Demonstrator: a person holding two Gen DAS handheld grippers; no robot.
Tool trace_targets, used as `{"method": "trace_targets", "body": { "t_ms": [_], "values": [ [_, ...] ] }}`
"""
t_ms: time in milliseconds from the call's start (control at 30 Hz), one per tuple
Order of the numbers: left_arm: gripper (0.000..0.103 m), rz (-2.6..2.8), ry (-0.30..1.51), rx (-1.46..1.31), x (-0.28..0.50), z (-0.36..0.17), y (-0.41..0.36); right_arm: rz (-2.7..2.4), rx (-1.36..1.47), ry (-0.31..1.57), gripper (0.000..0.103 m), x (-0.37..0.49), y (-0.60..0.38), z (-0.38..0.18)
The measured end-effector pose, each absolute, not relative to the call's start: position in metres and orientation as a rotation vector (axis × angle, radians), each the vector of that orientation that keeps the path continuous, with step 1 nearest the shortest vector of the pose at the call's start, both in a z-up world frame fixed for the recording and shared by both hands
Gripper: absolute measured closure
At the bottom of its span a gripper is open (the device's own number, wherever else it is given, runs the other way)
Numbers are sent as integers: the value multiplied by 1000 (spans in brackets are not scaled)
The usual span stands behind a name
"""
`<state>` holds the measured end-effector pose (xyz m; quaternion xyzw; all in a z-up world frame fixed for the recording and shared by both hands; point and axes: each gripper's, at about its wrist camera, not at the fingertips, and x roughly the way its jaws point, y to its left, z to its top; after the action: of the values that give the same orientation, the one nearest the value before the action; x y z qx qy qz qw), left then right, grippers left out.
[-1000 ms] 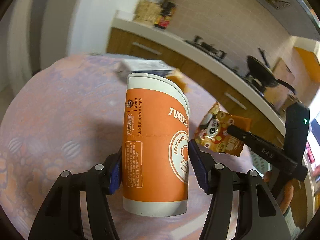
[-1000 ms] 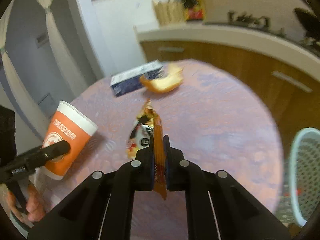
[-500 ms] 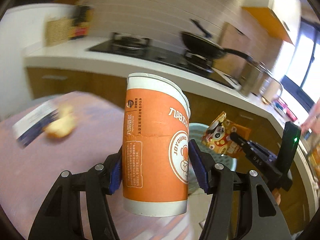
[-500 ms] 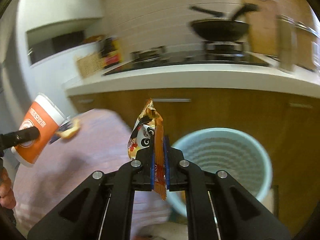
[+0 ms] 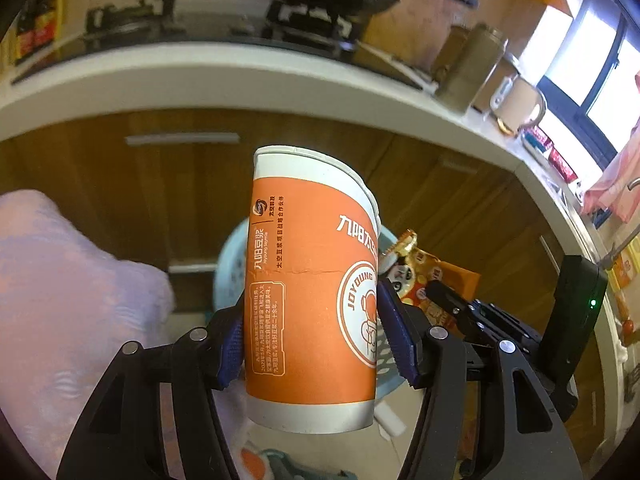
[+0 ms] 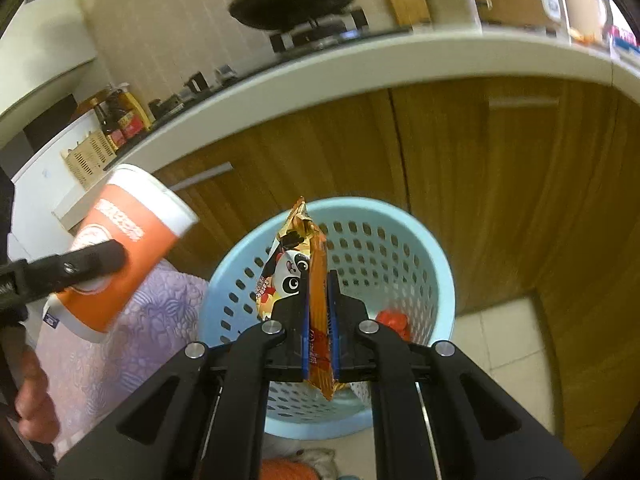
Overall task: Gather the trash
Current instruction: 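Carry the orange cup and snack bag over the blue basket and open both tools, then move both tools back over the table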
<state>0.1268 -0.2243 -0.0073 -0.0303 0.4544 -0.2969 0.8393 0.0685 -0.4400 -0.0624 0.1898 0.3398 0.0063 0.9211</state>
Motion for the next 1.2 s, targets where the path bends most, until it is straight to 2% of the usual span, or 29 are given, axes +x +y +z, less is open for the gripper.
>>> {"method": "trace_targets", "body": {
  "t_ms": [133, 200, 267, 333, 467, 567, 767, 1067, 1200],
  "values": [
    [45, -671, 1017, -53, 133, -26, -235, 7, 376, 736, 96, 71, -440, -71],
    [45, -666, 1020, -37, 134, -33, -239, 7, 383, 759, 89, 74, -443, -78],
    [45, -670, 1034, -49, 138, -38, -244, -1, 397, 768, 73, 73, -447, -84],
    [45, -675, 1045, -55, 141, -41, -246, 2, 410, 766, 67, 71, -450, -85],
    [44, -679, 1044, -53, 144, -45, -251, -6, 462, 756, 64, 66, -462, -83],
    [25, -663, 1062, -54, 146, -51, -254, -7, 478, 736, 63, 62, -467, -77],
    [25, -670, 1057, -63, 135, -47, -235, 5, 446, 708, 63, 56, -459, -63],
    [25, -613, 896, -16, 89, 5, -166, 127, 340, 663, 63, 52, -395, -30],
    [21, -527, 804, -34, 67, 29, -111, 207, 266, 641, 63, 52, -346, -11]
  ]
}}
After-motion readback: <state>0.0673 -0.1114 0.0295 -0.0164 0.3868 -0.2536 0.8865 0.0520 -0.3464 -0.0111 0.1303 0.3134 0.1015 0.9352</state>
